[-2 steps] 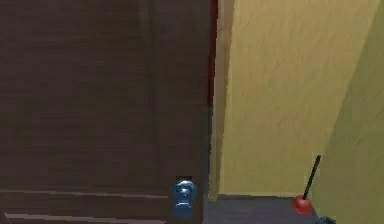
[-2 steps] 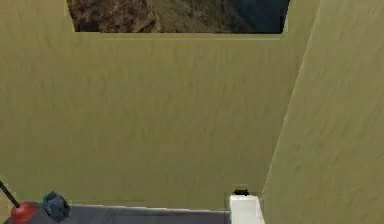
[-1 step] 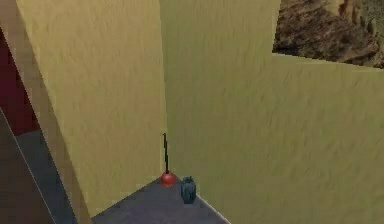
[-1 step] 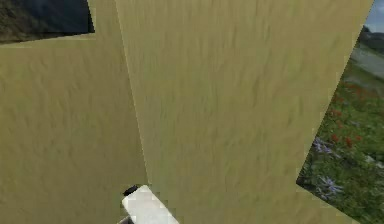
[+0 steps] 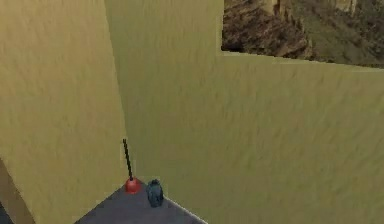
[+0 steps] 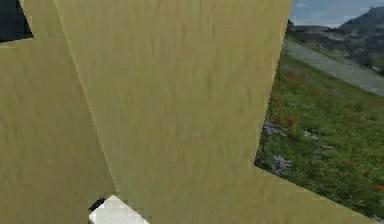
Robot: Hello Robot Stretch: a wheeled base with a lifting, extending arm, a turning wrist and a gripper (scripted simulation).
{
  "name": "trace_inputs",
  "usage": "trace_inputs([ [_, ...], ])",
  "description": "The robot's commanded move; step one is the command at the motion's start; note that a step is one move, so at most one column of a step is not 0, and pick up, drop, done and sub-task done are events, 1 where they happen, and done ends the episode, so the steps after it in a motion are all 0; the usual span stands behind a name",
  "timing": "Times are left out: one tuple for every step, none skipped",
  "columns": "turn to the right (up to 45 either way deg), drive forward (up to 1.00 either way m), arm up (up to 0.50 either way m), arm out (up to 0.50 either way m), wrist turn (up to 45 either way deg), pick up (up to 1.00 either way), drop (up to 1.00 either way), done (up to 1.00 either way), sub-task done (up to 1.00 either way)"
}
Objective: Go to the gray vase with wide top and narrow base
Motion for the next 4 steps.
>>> trace_inputs([
  [0.0, 0.15, 0.00, 0.00, 0.0, 0.00, 0.00, 0.00, 0.00],
  [-12.0, 0.00, 0.00, 0.00, 0.0, 0.00, 0.00, 0.00, 0.00],
  [0.0, 0.25, 0.00, 0.00, 0.0, 0.00, 0.00, 0.00, 0.00],
  [0.0, 0.20, 0.00, 0.00, 0.0, 0.00, 0.00, 0.00, 0.00],
])
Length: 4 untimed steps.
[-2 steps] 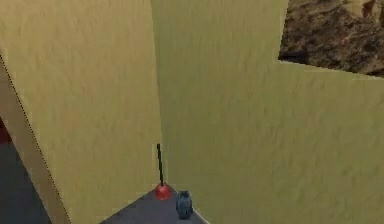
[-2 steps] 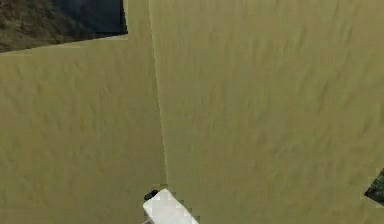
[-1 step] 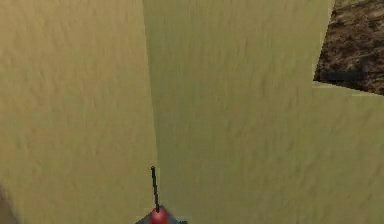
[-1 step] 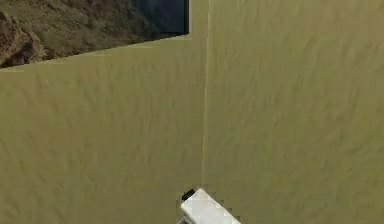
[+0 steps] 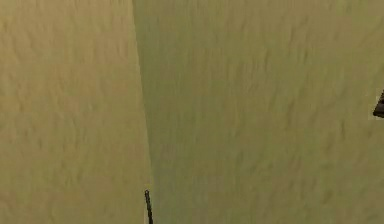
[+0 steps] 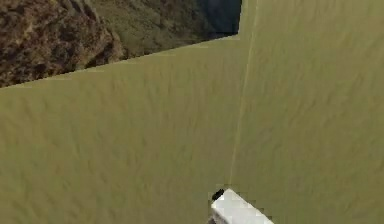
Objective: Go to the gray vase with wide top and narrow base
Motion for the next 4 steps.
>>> trace_inputs([
  [-36.0, 0.00, 0.00, 0.00, 0.0, 0.00, 0.00, 0.00, 0.00],
  [0.0, 0.30, 0.00, 0.00, 0.0, 0.00, 0.00, 0.00, 0.00],
  [-45.0, 0.00, 0.00, 0.00, 0.0, 0.00, 0.00, 0.00, 0.00],
  [-12.0, 0.00, 0.00, 0.00, 0.0, 0.00, 0.00, 0.00, 0.00],
])
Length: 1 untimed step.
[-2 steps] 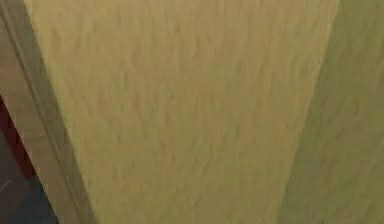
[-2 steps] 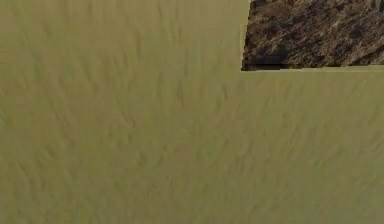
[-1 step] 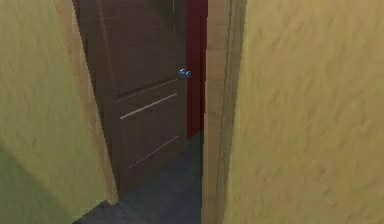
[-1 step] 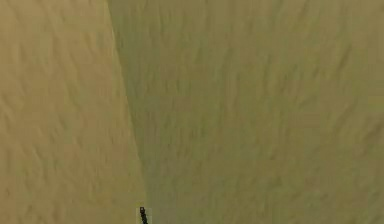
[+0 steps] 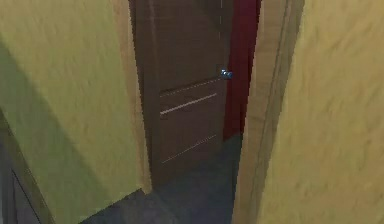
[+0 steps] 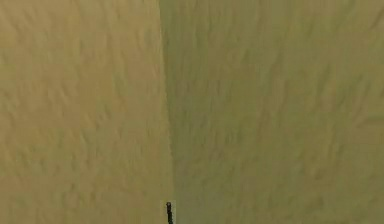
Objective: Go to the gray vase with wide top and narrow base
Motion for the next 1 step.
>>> trace_inputs([
  [0.0, 0.75, 0.00, 0.00, 0.0, 0.00, 0.00, 0.00, 0.00],
])
